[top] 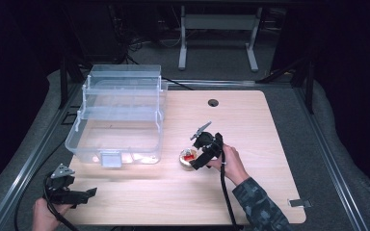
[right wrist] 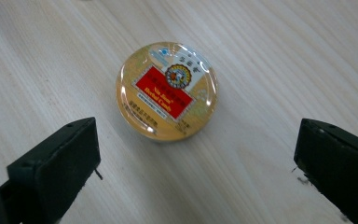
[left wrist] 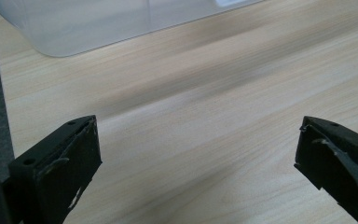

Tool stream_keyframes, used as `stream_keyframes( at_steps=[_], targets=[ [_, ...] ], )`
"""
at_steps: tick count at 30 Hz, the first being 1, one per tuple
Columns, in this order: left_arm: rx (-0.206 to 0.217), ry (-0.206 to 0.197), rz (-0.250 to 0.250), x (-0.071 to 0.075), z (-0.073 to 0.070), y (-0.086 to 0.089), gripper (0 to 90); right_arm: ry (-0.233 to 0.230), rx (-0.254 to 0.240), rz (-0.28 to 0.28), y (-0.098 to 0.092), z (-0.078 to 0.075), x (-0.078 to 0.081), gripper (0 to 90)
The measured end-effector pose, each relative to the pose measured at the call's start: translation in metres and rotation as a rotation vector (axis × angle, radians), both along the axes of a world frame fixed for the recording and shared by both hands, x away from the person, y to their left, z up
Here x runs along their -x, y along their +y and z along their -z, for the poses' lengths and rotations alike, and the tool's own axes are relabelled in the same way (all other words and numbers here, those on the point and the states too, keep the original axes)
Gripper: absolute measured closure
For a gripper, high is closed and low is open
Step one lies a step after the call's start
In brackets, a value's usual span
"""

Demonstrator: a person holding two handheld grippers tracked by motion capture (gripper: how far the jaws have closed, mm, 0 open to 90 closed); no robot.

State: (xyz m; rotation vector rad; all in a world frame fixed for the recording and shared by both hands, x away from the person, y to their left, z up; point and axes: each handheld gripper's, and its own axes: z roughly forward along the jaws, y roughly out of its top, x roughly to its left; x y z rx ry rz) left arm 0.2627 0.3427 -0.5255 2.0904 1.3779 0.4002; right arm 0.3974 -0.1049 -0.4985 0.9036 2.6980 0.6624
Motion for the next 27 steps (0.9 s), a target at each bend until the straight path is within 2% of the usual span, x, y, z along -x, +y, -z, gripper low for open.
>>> stream_keyframes(
  at_steps=[1,3,6,7,8,12,15,19,23,27],
  targets=[
    [-0.001,0.000,0.001,0.000,0.000,0.000,0.0,0.006,0.023,0.001,0.007,0.003,-0.002,0.0],
    [-0.001,0.003,0.002,0.000,0.000,0.000,0.0,0.024,0.038,-0.012,0.018,0.010,-0.007,0.0],
    [0.000,0.003,0.001,0.000,0.000,0.001,0.1,0.036,0.063,-0.013,0.024,0.013,-0.010,0.0],
    [0.001,0.004,0.001,0.000,0.000,0.001,0.1,0.036,0.092,-0.020,0.031,0.018,-0.013,1.2],
    [0.001,0.004,0.001,0.000,0.000,0.001,0.0,0.036,0.092,-0.020,0.031,0.018,-0.013,1.2],
    [0.002,0.004,-0.003,0.001,0.000,0.003,0.0,0.071,0.136,-0.039,0.044,0.026,-0.021,1.9],
    [0.003,0.009,-0.004,0.001,0.001,0.004,0.0,0.089,0.139,-0.050,0.048,0.028,-0.025,3.2],
    [0.007,0.013,-0.004,0.001,0.002,0.004,0.1,0.110,0.170,-0.066,0.055,0.030,-0.031,6.9],
    [0.009,0.017,-0.003,0.001,0.003,0.005,0.1,0.132,0.237,-0.076,0.062,0.033,-0.035,13.9],
    [0.008,0.019,-0.003,0.001,0.003,0.006,0.1,0.158,0.243,-0.083,0.064,0.035,-0.036,19.0]
  ],
)
